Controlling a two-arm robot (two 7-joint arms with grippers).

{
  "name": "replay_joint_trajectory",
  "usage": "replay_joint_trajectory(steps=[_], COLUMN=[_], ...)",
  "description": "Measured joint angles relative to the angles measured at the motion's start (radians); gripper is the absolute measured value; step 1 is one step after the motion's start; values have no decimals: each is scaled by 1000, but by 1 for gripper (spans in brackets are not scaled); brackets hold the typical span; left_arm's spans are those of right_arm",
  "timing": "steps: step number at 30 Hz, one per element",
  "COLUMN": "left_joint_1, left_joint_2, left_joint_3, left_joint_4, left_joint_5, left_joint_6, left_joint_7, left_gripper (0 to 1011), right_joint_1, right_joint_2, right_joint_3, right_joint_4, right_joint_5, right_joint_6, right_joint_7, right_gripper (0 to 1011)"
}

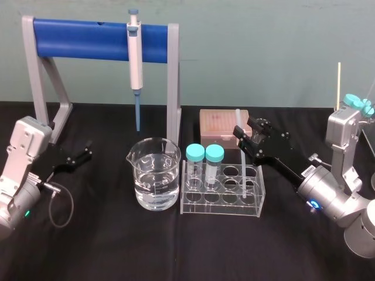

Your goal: Pick up the stirring rod with one hand, then place it down.

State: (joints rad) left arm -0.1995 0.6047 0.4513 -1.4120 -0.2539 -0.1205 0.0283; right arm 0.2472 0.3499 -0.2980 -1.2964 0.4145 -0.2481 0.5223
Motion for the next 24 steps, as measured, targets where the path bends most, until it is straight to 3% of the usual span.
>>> replay_joint_trajectory(steps=[19, 24], left_joint_1=[0, 0], left_joint_2=[0, 0], left_joint_3=[0, 0], left_joint_4=[0, 0], left_joint_5=[0, 0], left_joint_6=[0, 0], left_joint_7=[0, 0], left_gripper=[1000, 1000], right_joint_1=[0, 0], right_joint_2=[0, 0], right_joint_3=[0, 0], right_joint_4=[1, 1], right_joint_5=[0, 0], right_joint_6=[-1, -1], right_joint_7=[2, 2], right_gripper=[998, 1002])
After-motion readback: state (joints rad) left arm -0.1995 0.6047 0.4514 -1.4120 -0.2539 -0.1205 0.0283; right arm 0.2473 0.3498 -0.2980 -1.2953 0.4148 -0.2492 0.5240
